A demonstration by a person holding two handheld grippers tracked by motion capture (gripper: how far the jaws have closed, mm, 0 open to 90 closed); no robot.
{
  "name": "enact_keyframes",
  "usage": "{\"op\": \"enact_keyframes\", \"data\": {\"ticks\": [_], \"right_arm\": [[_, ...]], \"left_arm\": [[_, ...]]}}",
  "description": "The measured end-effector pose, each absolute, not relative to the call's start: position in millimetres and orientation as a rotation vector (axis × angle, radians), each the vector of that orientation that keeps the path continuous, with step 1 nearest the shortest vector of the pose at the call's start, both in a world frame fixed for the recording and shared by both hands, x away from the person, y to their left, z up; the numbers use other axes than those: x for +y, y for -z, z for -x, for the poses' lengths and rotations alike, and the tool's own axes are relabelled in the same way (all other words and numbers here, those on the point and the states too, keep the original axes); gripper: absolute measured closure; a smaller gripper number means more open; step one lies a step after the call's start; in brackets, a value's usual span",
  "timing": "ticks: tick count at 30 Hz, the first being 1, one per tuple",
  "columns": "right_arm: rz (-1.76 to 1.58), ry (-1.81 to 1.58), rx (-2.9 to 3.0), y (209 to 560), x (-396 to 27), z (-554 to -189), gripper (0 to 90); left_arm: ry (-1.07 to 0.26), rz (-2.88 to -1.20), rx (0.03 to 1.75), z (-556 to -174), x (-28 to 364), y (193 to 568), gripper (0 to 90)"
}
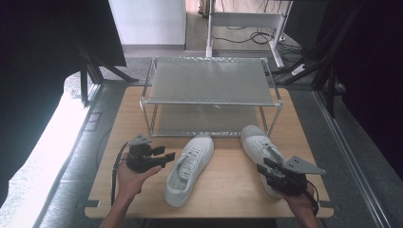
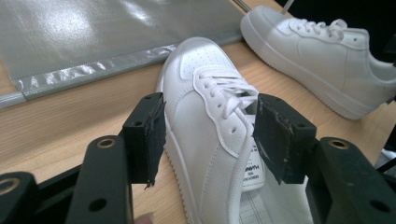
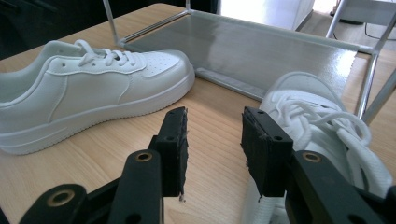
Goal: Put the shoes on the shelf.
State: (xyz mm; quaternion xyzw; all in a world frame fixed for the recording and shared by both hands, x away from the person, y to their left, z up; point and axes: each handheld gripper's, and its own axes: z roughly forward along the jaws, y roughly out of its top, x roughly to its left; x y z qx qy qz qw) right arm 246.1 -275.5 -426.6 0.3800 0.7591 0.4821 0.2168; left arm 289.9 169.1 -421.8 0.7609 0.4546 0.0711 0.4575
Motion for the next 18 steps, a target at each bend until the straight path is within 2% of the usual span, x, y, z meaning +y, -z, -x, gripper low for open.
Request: {"op": "enact_keyframes", "data": {"ticks": [6, 18], "right_arm": [[-1.073, -1.339, 2.102, 431.2, -278.9, -243.2, 60.2], [-1.064, -1.344, 2.126, 434.2, -281.9, -241.4, 59.5]], "left_arm": [[-0.168, -1.935, 1.102, -289.1, 155.3, 429.4, 43.7], [-0.248, -2.02, 1.115, -289.4, 137.7, 440.7, 47.5]]}}
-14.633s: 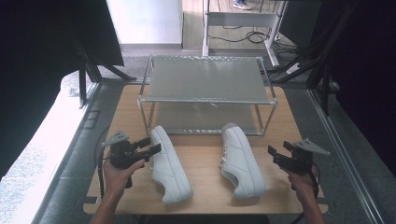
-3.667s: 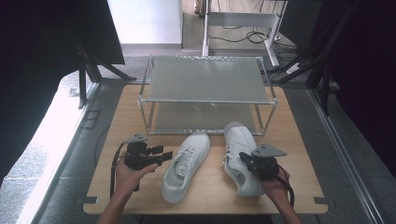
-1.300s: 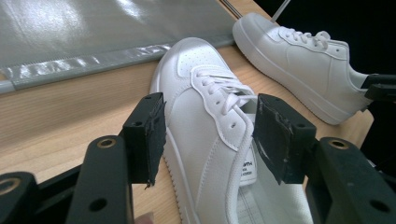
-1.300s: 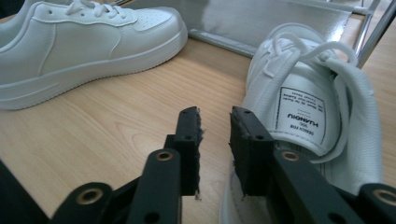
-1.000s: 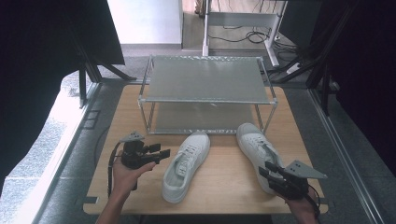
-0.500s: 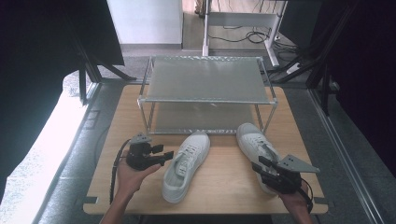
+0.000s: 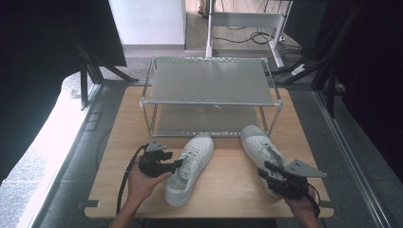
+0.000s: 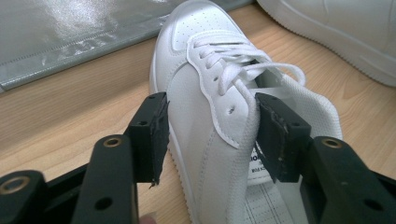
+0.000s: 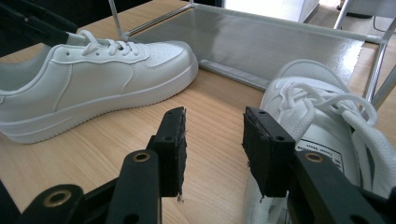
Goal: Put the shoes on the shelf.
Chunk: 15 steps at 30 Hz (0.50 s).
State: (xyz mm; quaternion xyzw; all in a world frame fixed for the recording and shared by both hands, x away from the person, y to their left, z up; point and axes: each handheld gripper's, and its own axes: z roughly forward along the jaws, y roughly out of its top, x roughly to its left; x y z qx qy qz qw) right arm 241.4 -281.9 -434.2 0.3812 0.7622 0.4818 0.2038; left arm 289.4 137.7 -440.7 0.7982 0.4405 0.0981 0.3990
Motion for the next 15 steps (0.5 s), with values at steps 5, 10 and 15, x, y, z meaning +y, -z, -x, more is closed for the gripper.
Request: {"op": "enact_keyframes", "data": {"ticks": [5, 10, 15], "right_arm": [[-1.064, -1.338, 2.132, 434.2, -281.3, -242.3, 59.2], [-1.093, -1.325, 2.119, 433.4, -284.0, -245.0, 58.9], [-1.1, -1.28, 2.095, 426.0, -288.7, -250.4, 57.0]], "left_arm": [[-0.289, -2.073, 1.117, -289.1, 127.1, 442.8, 52.1], [-0.3, -2.111, 1.135, -292.7, 119.4, 449.4, 55.1], [-0.309, -2.11, 1.15, -295.1, 118.5, 450.2, 56.7]]}}
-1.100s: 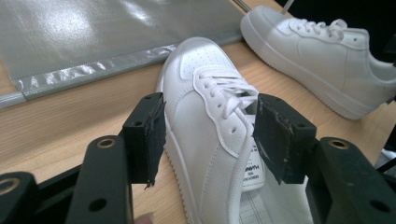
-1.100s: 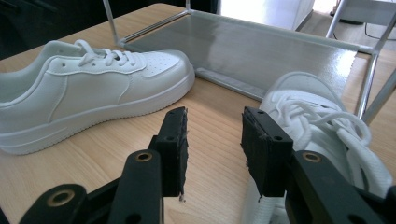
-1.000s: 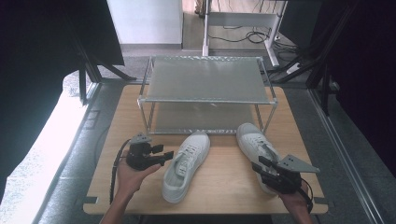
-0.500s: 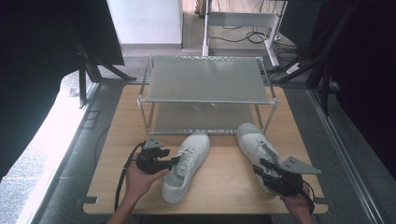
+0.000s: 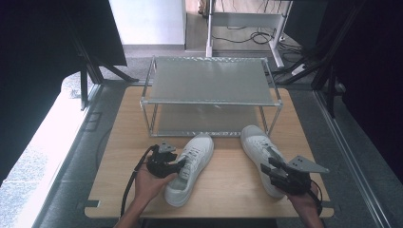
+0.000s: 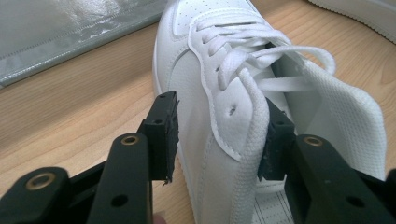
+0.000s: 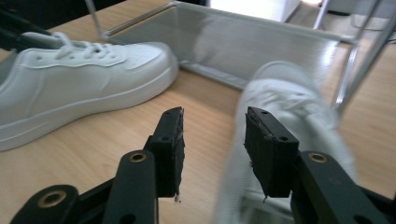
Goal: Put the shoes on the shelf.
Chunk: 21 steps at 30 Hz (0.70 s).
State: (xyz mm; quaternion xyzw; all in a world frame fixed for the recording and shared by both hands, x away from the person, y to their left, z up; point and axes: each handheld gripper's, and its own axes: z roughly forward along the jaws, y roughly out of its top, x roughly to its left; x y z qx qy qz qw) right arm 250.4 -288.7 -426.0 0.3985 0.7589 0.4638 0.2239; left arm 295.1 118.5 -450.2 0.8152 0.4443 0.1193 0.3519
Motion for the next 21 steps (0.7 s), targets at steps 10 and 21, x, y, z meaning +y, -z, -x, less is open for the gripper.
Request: {"op": "enact_keyframes", "data": {"ticks": [10, 21], "right_arm": [[-1.207, -1.19, 2.04, 409.3, -318.3, -284.5, 55.2], [-1.268, -1.001, 2.162, 436.5, -324.8, -313.7, 55.4]], "left_arm": [[-0.298, -2.122, 1.193, -299.0, 114.7, 459.2, 63.8], [-0.293, -2.101, 1.234, -301.9, 112.6, 464.0, 71.8]]}}
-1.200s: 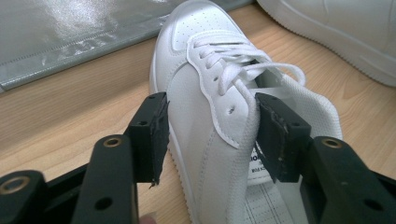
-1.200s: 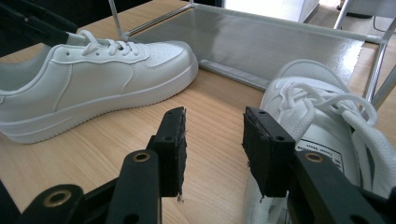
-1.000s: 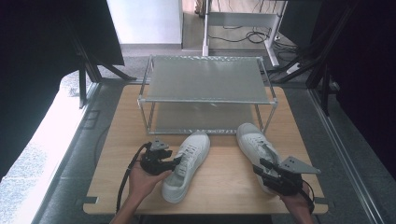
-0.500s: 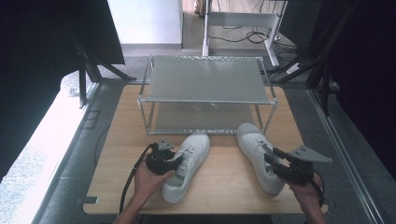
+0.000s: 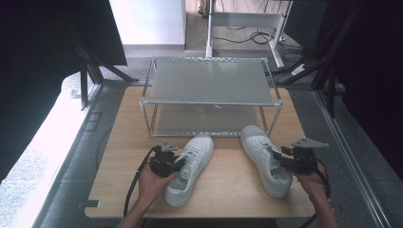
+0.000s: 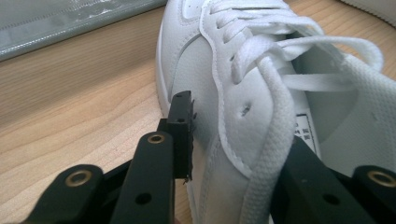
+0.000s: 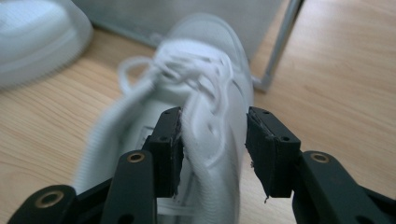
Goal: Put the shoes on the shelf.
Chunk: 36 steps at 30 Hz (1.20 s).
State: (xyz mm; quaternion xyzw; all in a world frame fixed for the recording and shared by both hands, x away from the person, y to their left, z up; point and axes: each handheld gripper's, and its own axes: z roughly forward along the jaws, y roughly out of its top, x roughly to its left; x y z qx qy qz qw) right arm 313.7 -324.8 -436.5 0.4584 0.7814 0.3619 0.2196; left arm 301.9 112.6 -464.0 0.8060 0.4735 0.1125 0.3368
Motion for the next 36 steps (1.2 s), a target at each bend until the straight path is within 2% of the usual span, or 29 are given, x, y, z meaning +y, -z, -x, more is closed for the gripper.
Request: {"op": "enact_keyframes", "data": {"ticks": [5, 11, 15, 22, 30, 36], "right_arm": [[-1.285, -1.028, 2.171, 445.3, -327.5, -319.8, 56.1], [-1.275, -0.83, 2.195, 453.9, -318.3, -328.7, 60.1], [-1.31, -0.845, 2.202, 458.1, -321.4, -336.4, 62.2], [-1.273, -0.742, 2.239, 460.9, -311.5, -344.5, 70.4], [-1.347, -0.692, 2.218, 466.1, -313.2, -352.5, 85.4], [-1.395, -0.753, 2.203, 467.0, -319.4, -353.1, 86.4]], "left_arm": [[-0.313, -2.109, 1.243, -303.2, 109.6, 465.1, 73.0], [-0.319, -2.105, 1.24, -302.9, 109.6, 465.9, 73.1], [-0.317, -2.096, 1.239, -303.0, 110.1, 466.9, 73.1], [-0.333, -2.091, 1.244, -302.6, 108.7, 467.7, 73.8], [-0.369, -2.065, 1.248, -301.1, 108.8, 469.9, 77.9], [-0.367, -2.051, 1.248, -301.2, 111.2, 470.4, 81.6]]}}
